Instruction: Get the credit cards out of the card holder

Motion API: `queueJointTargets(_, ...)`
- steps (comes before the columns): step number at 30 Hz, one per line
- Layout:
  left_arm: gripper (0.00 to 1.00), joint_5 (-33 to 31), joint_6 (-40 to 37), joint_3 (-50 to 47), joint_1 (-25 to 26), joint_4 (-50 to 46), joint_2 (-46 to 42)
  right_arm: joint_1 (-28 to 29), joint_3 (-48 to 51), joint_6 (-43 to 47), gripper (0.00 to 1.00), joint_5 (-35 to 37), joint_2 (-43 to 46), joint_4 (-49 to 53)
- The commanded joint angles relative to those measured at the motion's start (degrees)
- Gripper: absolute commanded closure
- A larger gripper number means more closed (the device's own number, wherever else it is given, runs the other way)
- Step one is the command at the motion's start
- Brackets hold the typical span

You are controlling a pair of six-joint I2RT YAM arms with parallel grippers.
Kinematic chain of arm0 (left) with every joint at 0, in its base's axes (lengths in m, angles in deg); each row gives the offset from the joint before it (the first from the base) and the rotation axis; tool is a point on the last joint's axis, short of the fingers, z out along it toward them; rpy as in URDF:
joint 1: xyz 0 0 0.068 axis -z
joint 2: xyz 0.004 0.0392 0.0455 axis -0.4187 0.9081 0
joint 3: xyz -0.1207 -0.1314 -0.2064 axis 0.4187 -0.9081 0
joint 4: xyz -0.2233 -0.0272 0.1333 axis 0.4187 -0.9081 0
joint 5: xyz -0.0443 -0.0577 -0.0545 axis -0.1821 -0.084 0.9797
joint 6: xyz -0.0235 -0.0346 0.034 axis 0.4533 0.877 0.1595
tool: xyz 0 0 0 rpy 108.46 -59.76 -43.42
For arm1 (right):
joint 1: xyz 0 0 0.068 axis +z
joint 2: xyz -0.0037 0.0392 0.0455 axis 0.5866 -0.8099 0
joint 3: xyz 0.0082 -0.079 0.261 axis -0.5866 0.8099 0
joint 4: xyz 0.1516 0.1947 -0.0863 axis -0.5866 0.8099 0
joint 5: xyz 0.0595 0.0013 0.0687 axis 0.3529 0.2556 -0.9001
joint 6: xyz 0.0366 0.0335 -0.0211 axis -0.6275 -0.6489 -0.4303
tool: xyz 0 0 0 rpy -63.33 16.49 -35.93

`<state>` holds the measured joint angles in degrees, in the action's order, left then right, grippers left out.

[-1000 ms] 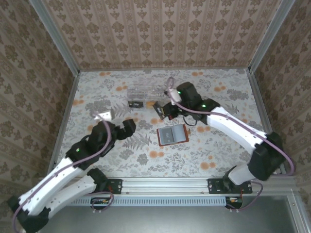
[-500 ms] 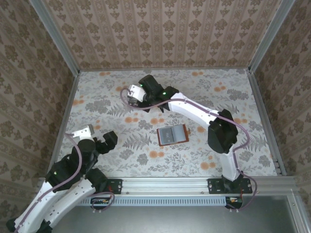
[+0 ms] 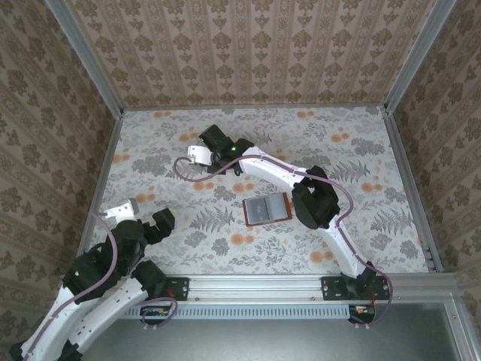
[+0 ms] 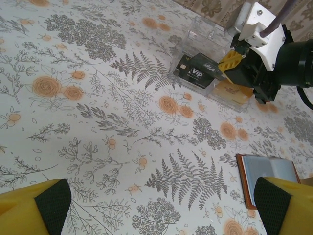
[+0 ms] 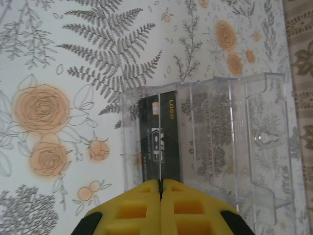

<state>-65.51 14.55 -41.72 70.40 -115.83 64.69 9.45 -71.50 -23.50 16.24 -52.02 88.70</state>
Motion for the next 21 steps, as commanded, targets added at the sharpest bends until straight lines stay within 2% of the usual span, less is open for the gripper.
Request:
queueJointTargets(1,0.0,-1.63,0.38,1.27,-0.28,-1.88,-0.6,-0.2,-2.22,2.36,1.0,2.1,-2.18,-1.71)
queueJointTargets(19,0.0,-2.07,-0.12,0.73,-0.29,-1.79,-0.62,-0.87,-5.3,1.25,1.0,3.08,-8.06,-3.28)
queueJointTargets(21,0.0,-2.07,-0.12,0.73,-0.24,-1.79,-0.67,-0.84,-5.37,1.01,0.89,3.42,-8.34,-3.72)
